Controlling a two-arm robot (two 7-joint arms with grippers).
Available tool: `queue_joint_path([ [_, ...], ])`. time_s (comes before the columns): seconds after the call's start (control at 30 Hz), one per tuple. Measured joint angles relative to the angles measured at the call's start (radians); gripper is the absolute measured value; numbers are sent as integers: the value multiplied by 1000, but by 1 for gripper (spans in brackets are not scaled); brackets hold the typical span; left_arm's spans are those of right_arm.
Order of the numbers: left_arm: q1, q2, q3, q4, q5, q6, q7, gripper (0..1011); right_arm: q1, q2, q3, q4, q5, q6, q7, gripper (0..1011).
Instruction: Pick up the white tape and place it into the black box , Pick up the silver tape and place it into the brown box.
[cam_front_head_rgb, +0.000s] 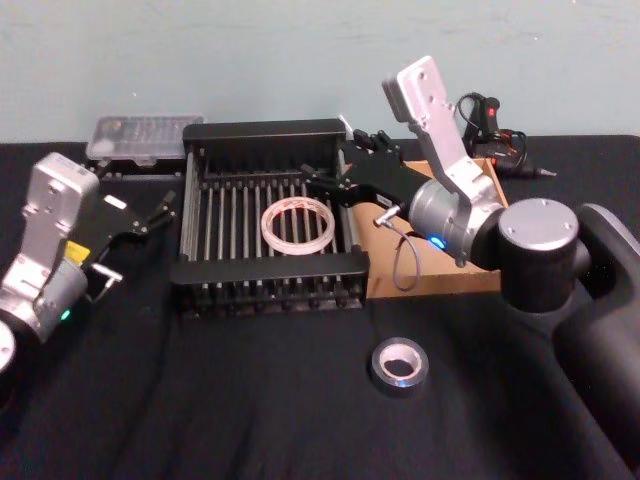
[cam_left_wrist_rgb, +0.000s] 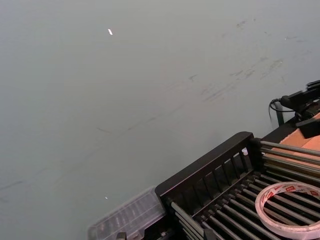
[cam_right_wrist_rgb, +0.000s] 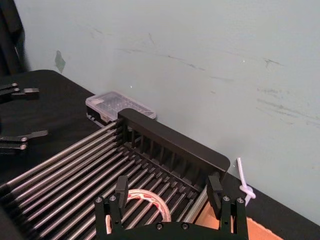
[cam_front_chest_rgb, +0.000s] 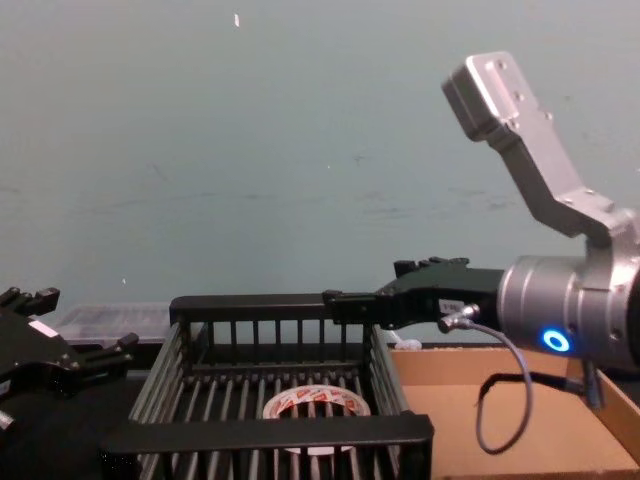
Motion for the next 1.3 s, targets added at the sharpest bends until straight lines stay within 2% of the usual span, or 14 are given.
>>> queue_joint_path([
  [0.4, 0, 0, 0, 0, 0, 0, 0, 1001, -127, 63, 29, -170, 27, 15, -6, 1002],
  [0.67, 0, 0, 0, 0, 0, 0, 0, 1001, -184, 100, 49, -258, 60, 46, 2, 1003],
  [0.87, 0, 0, 0, 0, 0, 0, 0, 1001, -218, 139, 59, -321, 89, 100, 15, 1002],
  [1.3, 0, 0, 0, 0, 0, 0, 0, 1002, -258, 230, 80, -408, 136, 210, 27, 1002],
])
